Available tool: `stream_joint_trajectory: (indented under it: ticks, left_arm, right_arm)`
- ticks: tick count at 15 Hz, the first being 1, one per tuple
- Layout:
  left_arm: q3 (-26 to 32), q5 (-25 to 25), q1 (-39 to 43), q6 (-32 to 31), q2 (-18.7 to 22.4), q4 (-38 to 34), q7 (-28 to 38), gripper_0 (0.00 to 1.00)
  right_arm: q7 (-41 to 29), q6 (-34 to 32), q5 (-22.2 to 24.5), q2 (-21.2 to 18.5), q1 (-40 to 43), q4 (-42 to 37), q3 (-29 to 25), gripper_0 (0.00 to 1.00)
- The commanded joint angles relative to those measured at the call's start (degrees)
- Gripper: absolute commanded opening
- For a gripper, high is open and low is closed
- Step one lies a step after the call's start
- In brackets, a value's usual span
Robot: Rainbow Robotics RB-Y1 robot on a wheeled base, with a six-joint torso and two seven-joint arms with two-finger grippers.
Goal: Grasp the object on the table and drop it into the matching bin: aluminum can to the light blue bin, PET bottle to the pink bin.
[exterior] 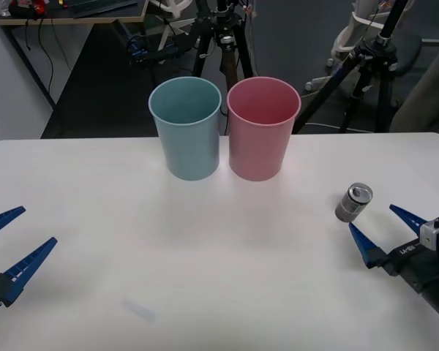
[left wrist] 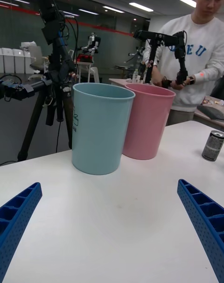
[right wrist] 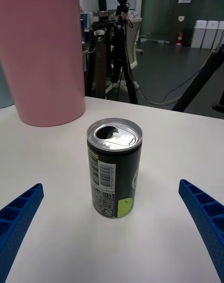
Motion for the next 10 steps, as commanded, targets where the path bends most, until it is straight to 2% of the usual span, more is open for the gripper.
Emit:
stream_joint_trajectory:
  ticks: [1,10]
  left_arm:
    - [0.00,0.00,0.00,0.00,0.00,0.00,0.00,1.00]
    - [0.00,0.00,0.00,0.00,0.00,0.00,0.00,1.00]
  right_arm:
    - [0.51,1.62,0.11,0.00,-1.43,1.09,2.06,1.00]
    - [1.13,8.12,1.51,0.00,-4.68,1.09,4.43,1.00]
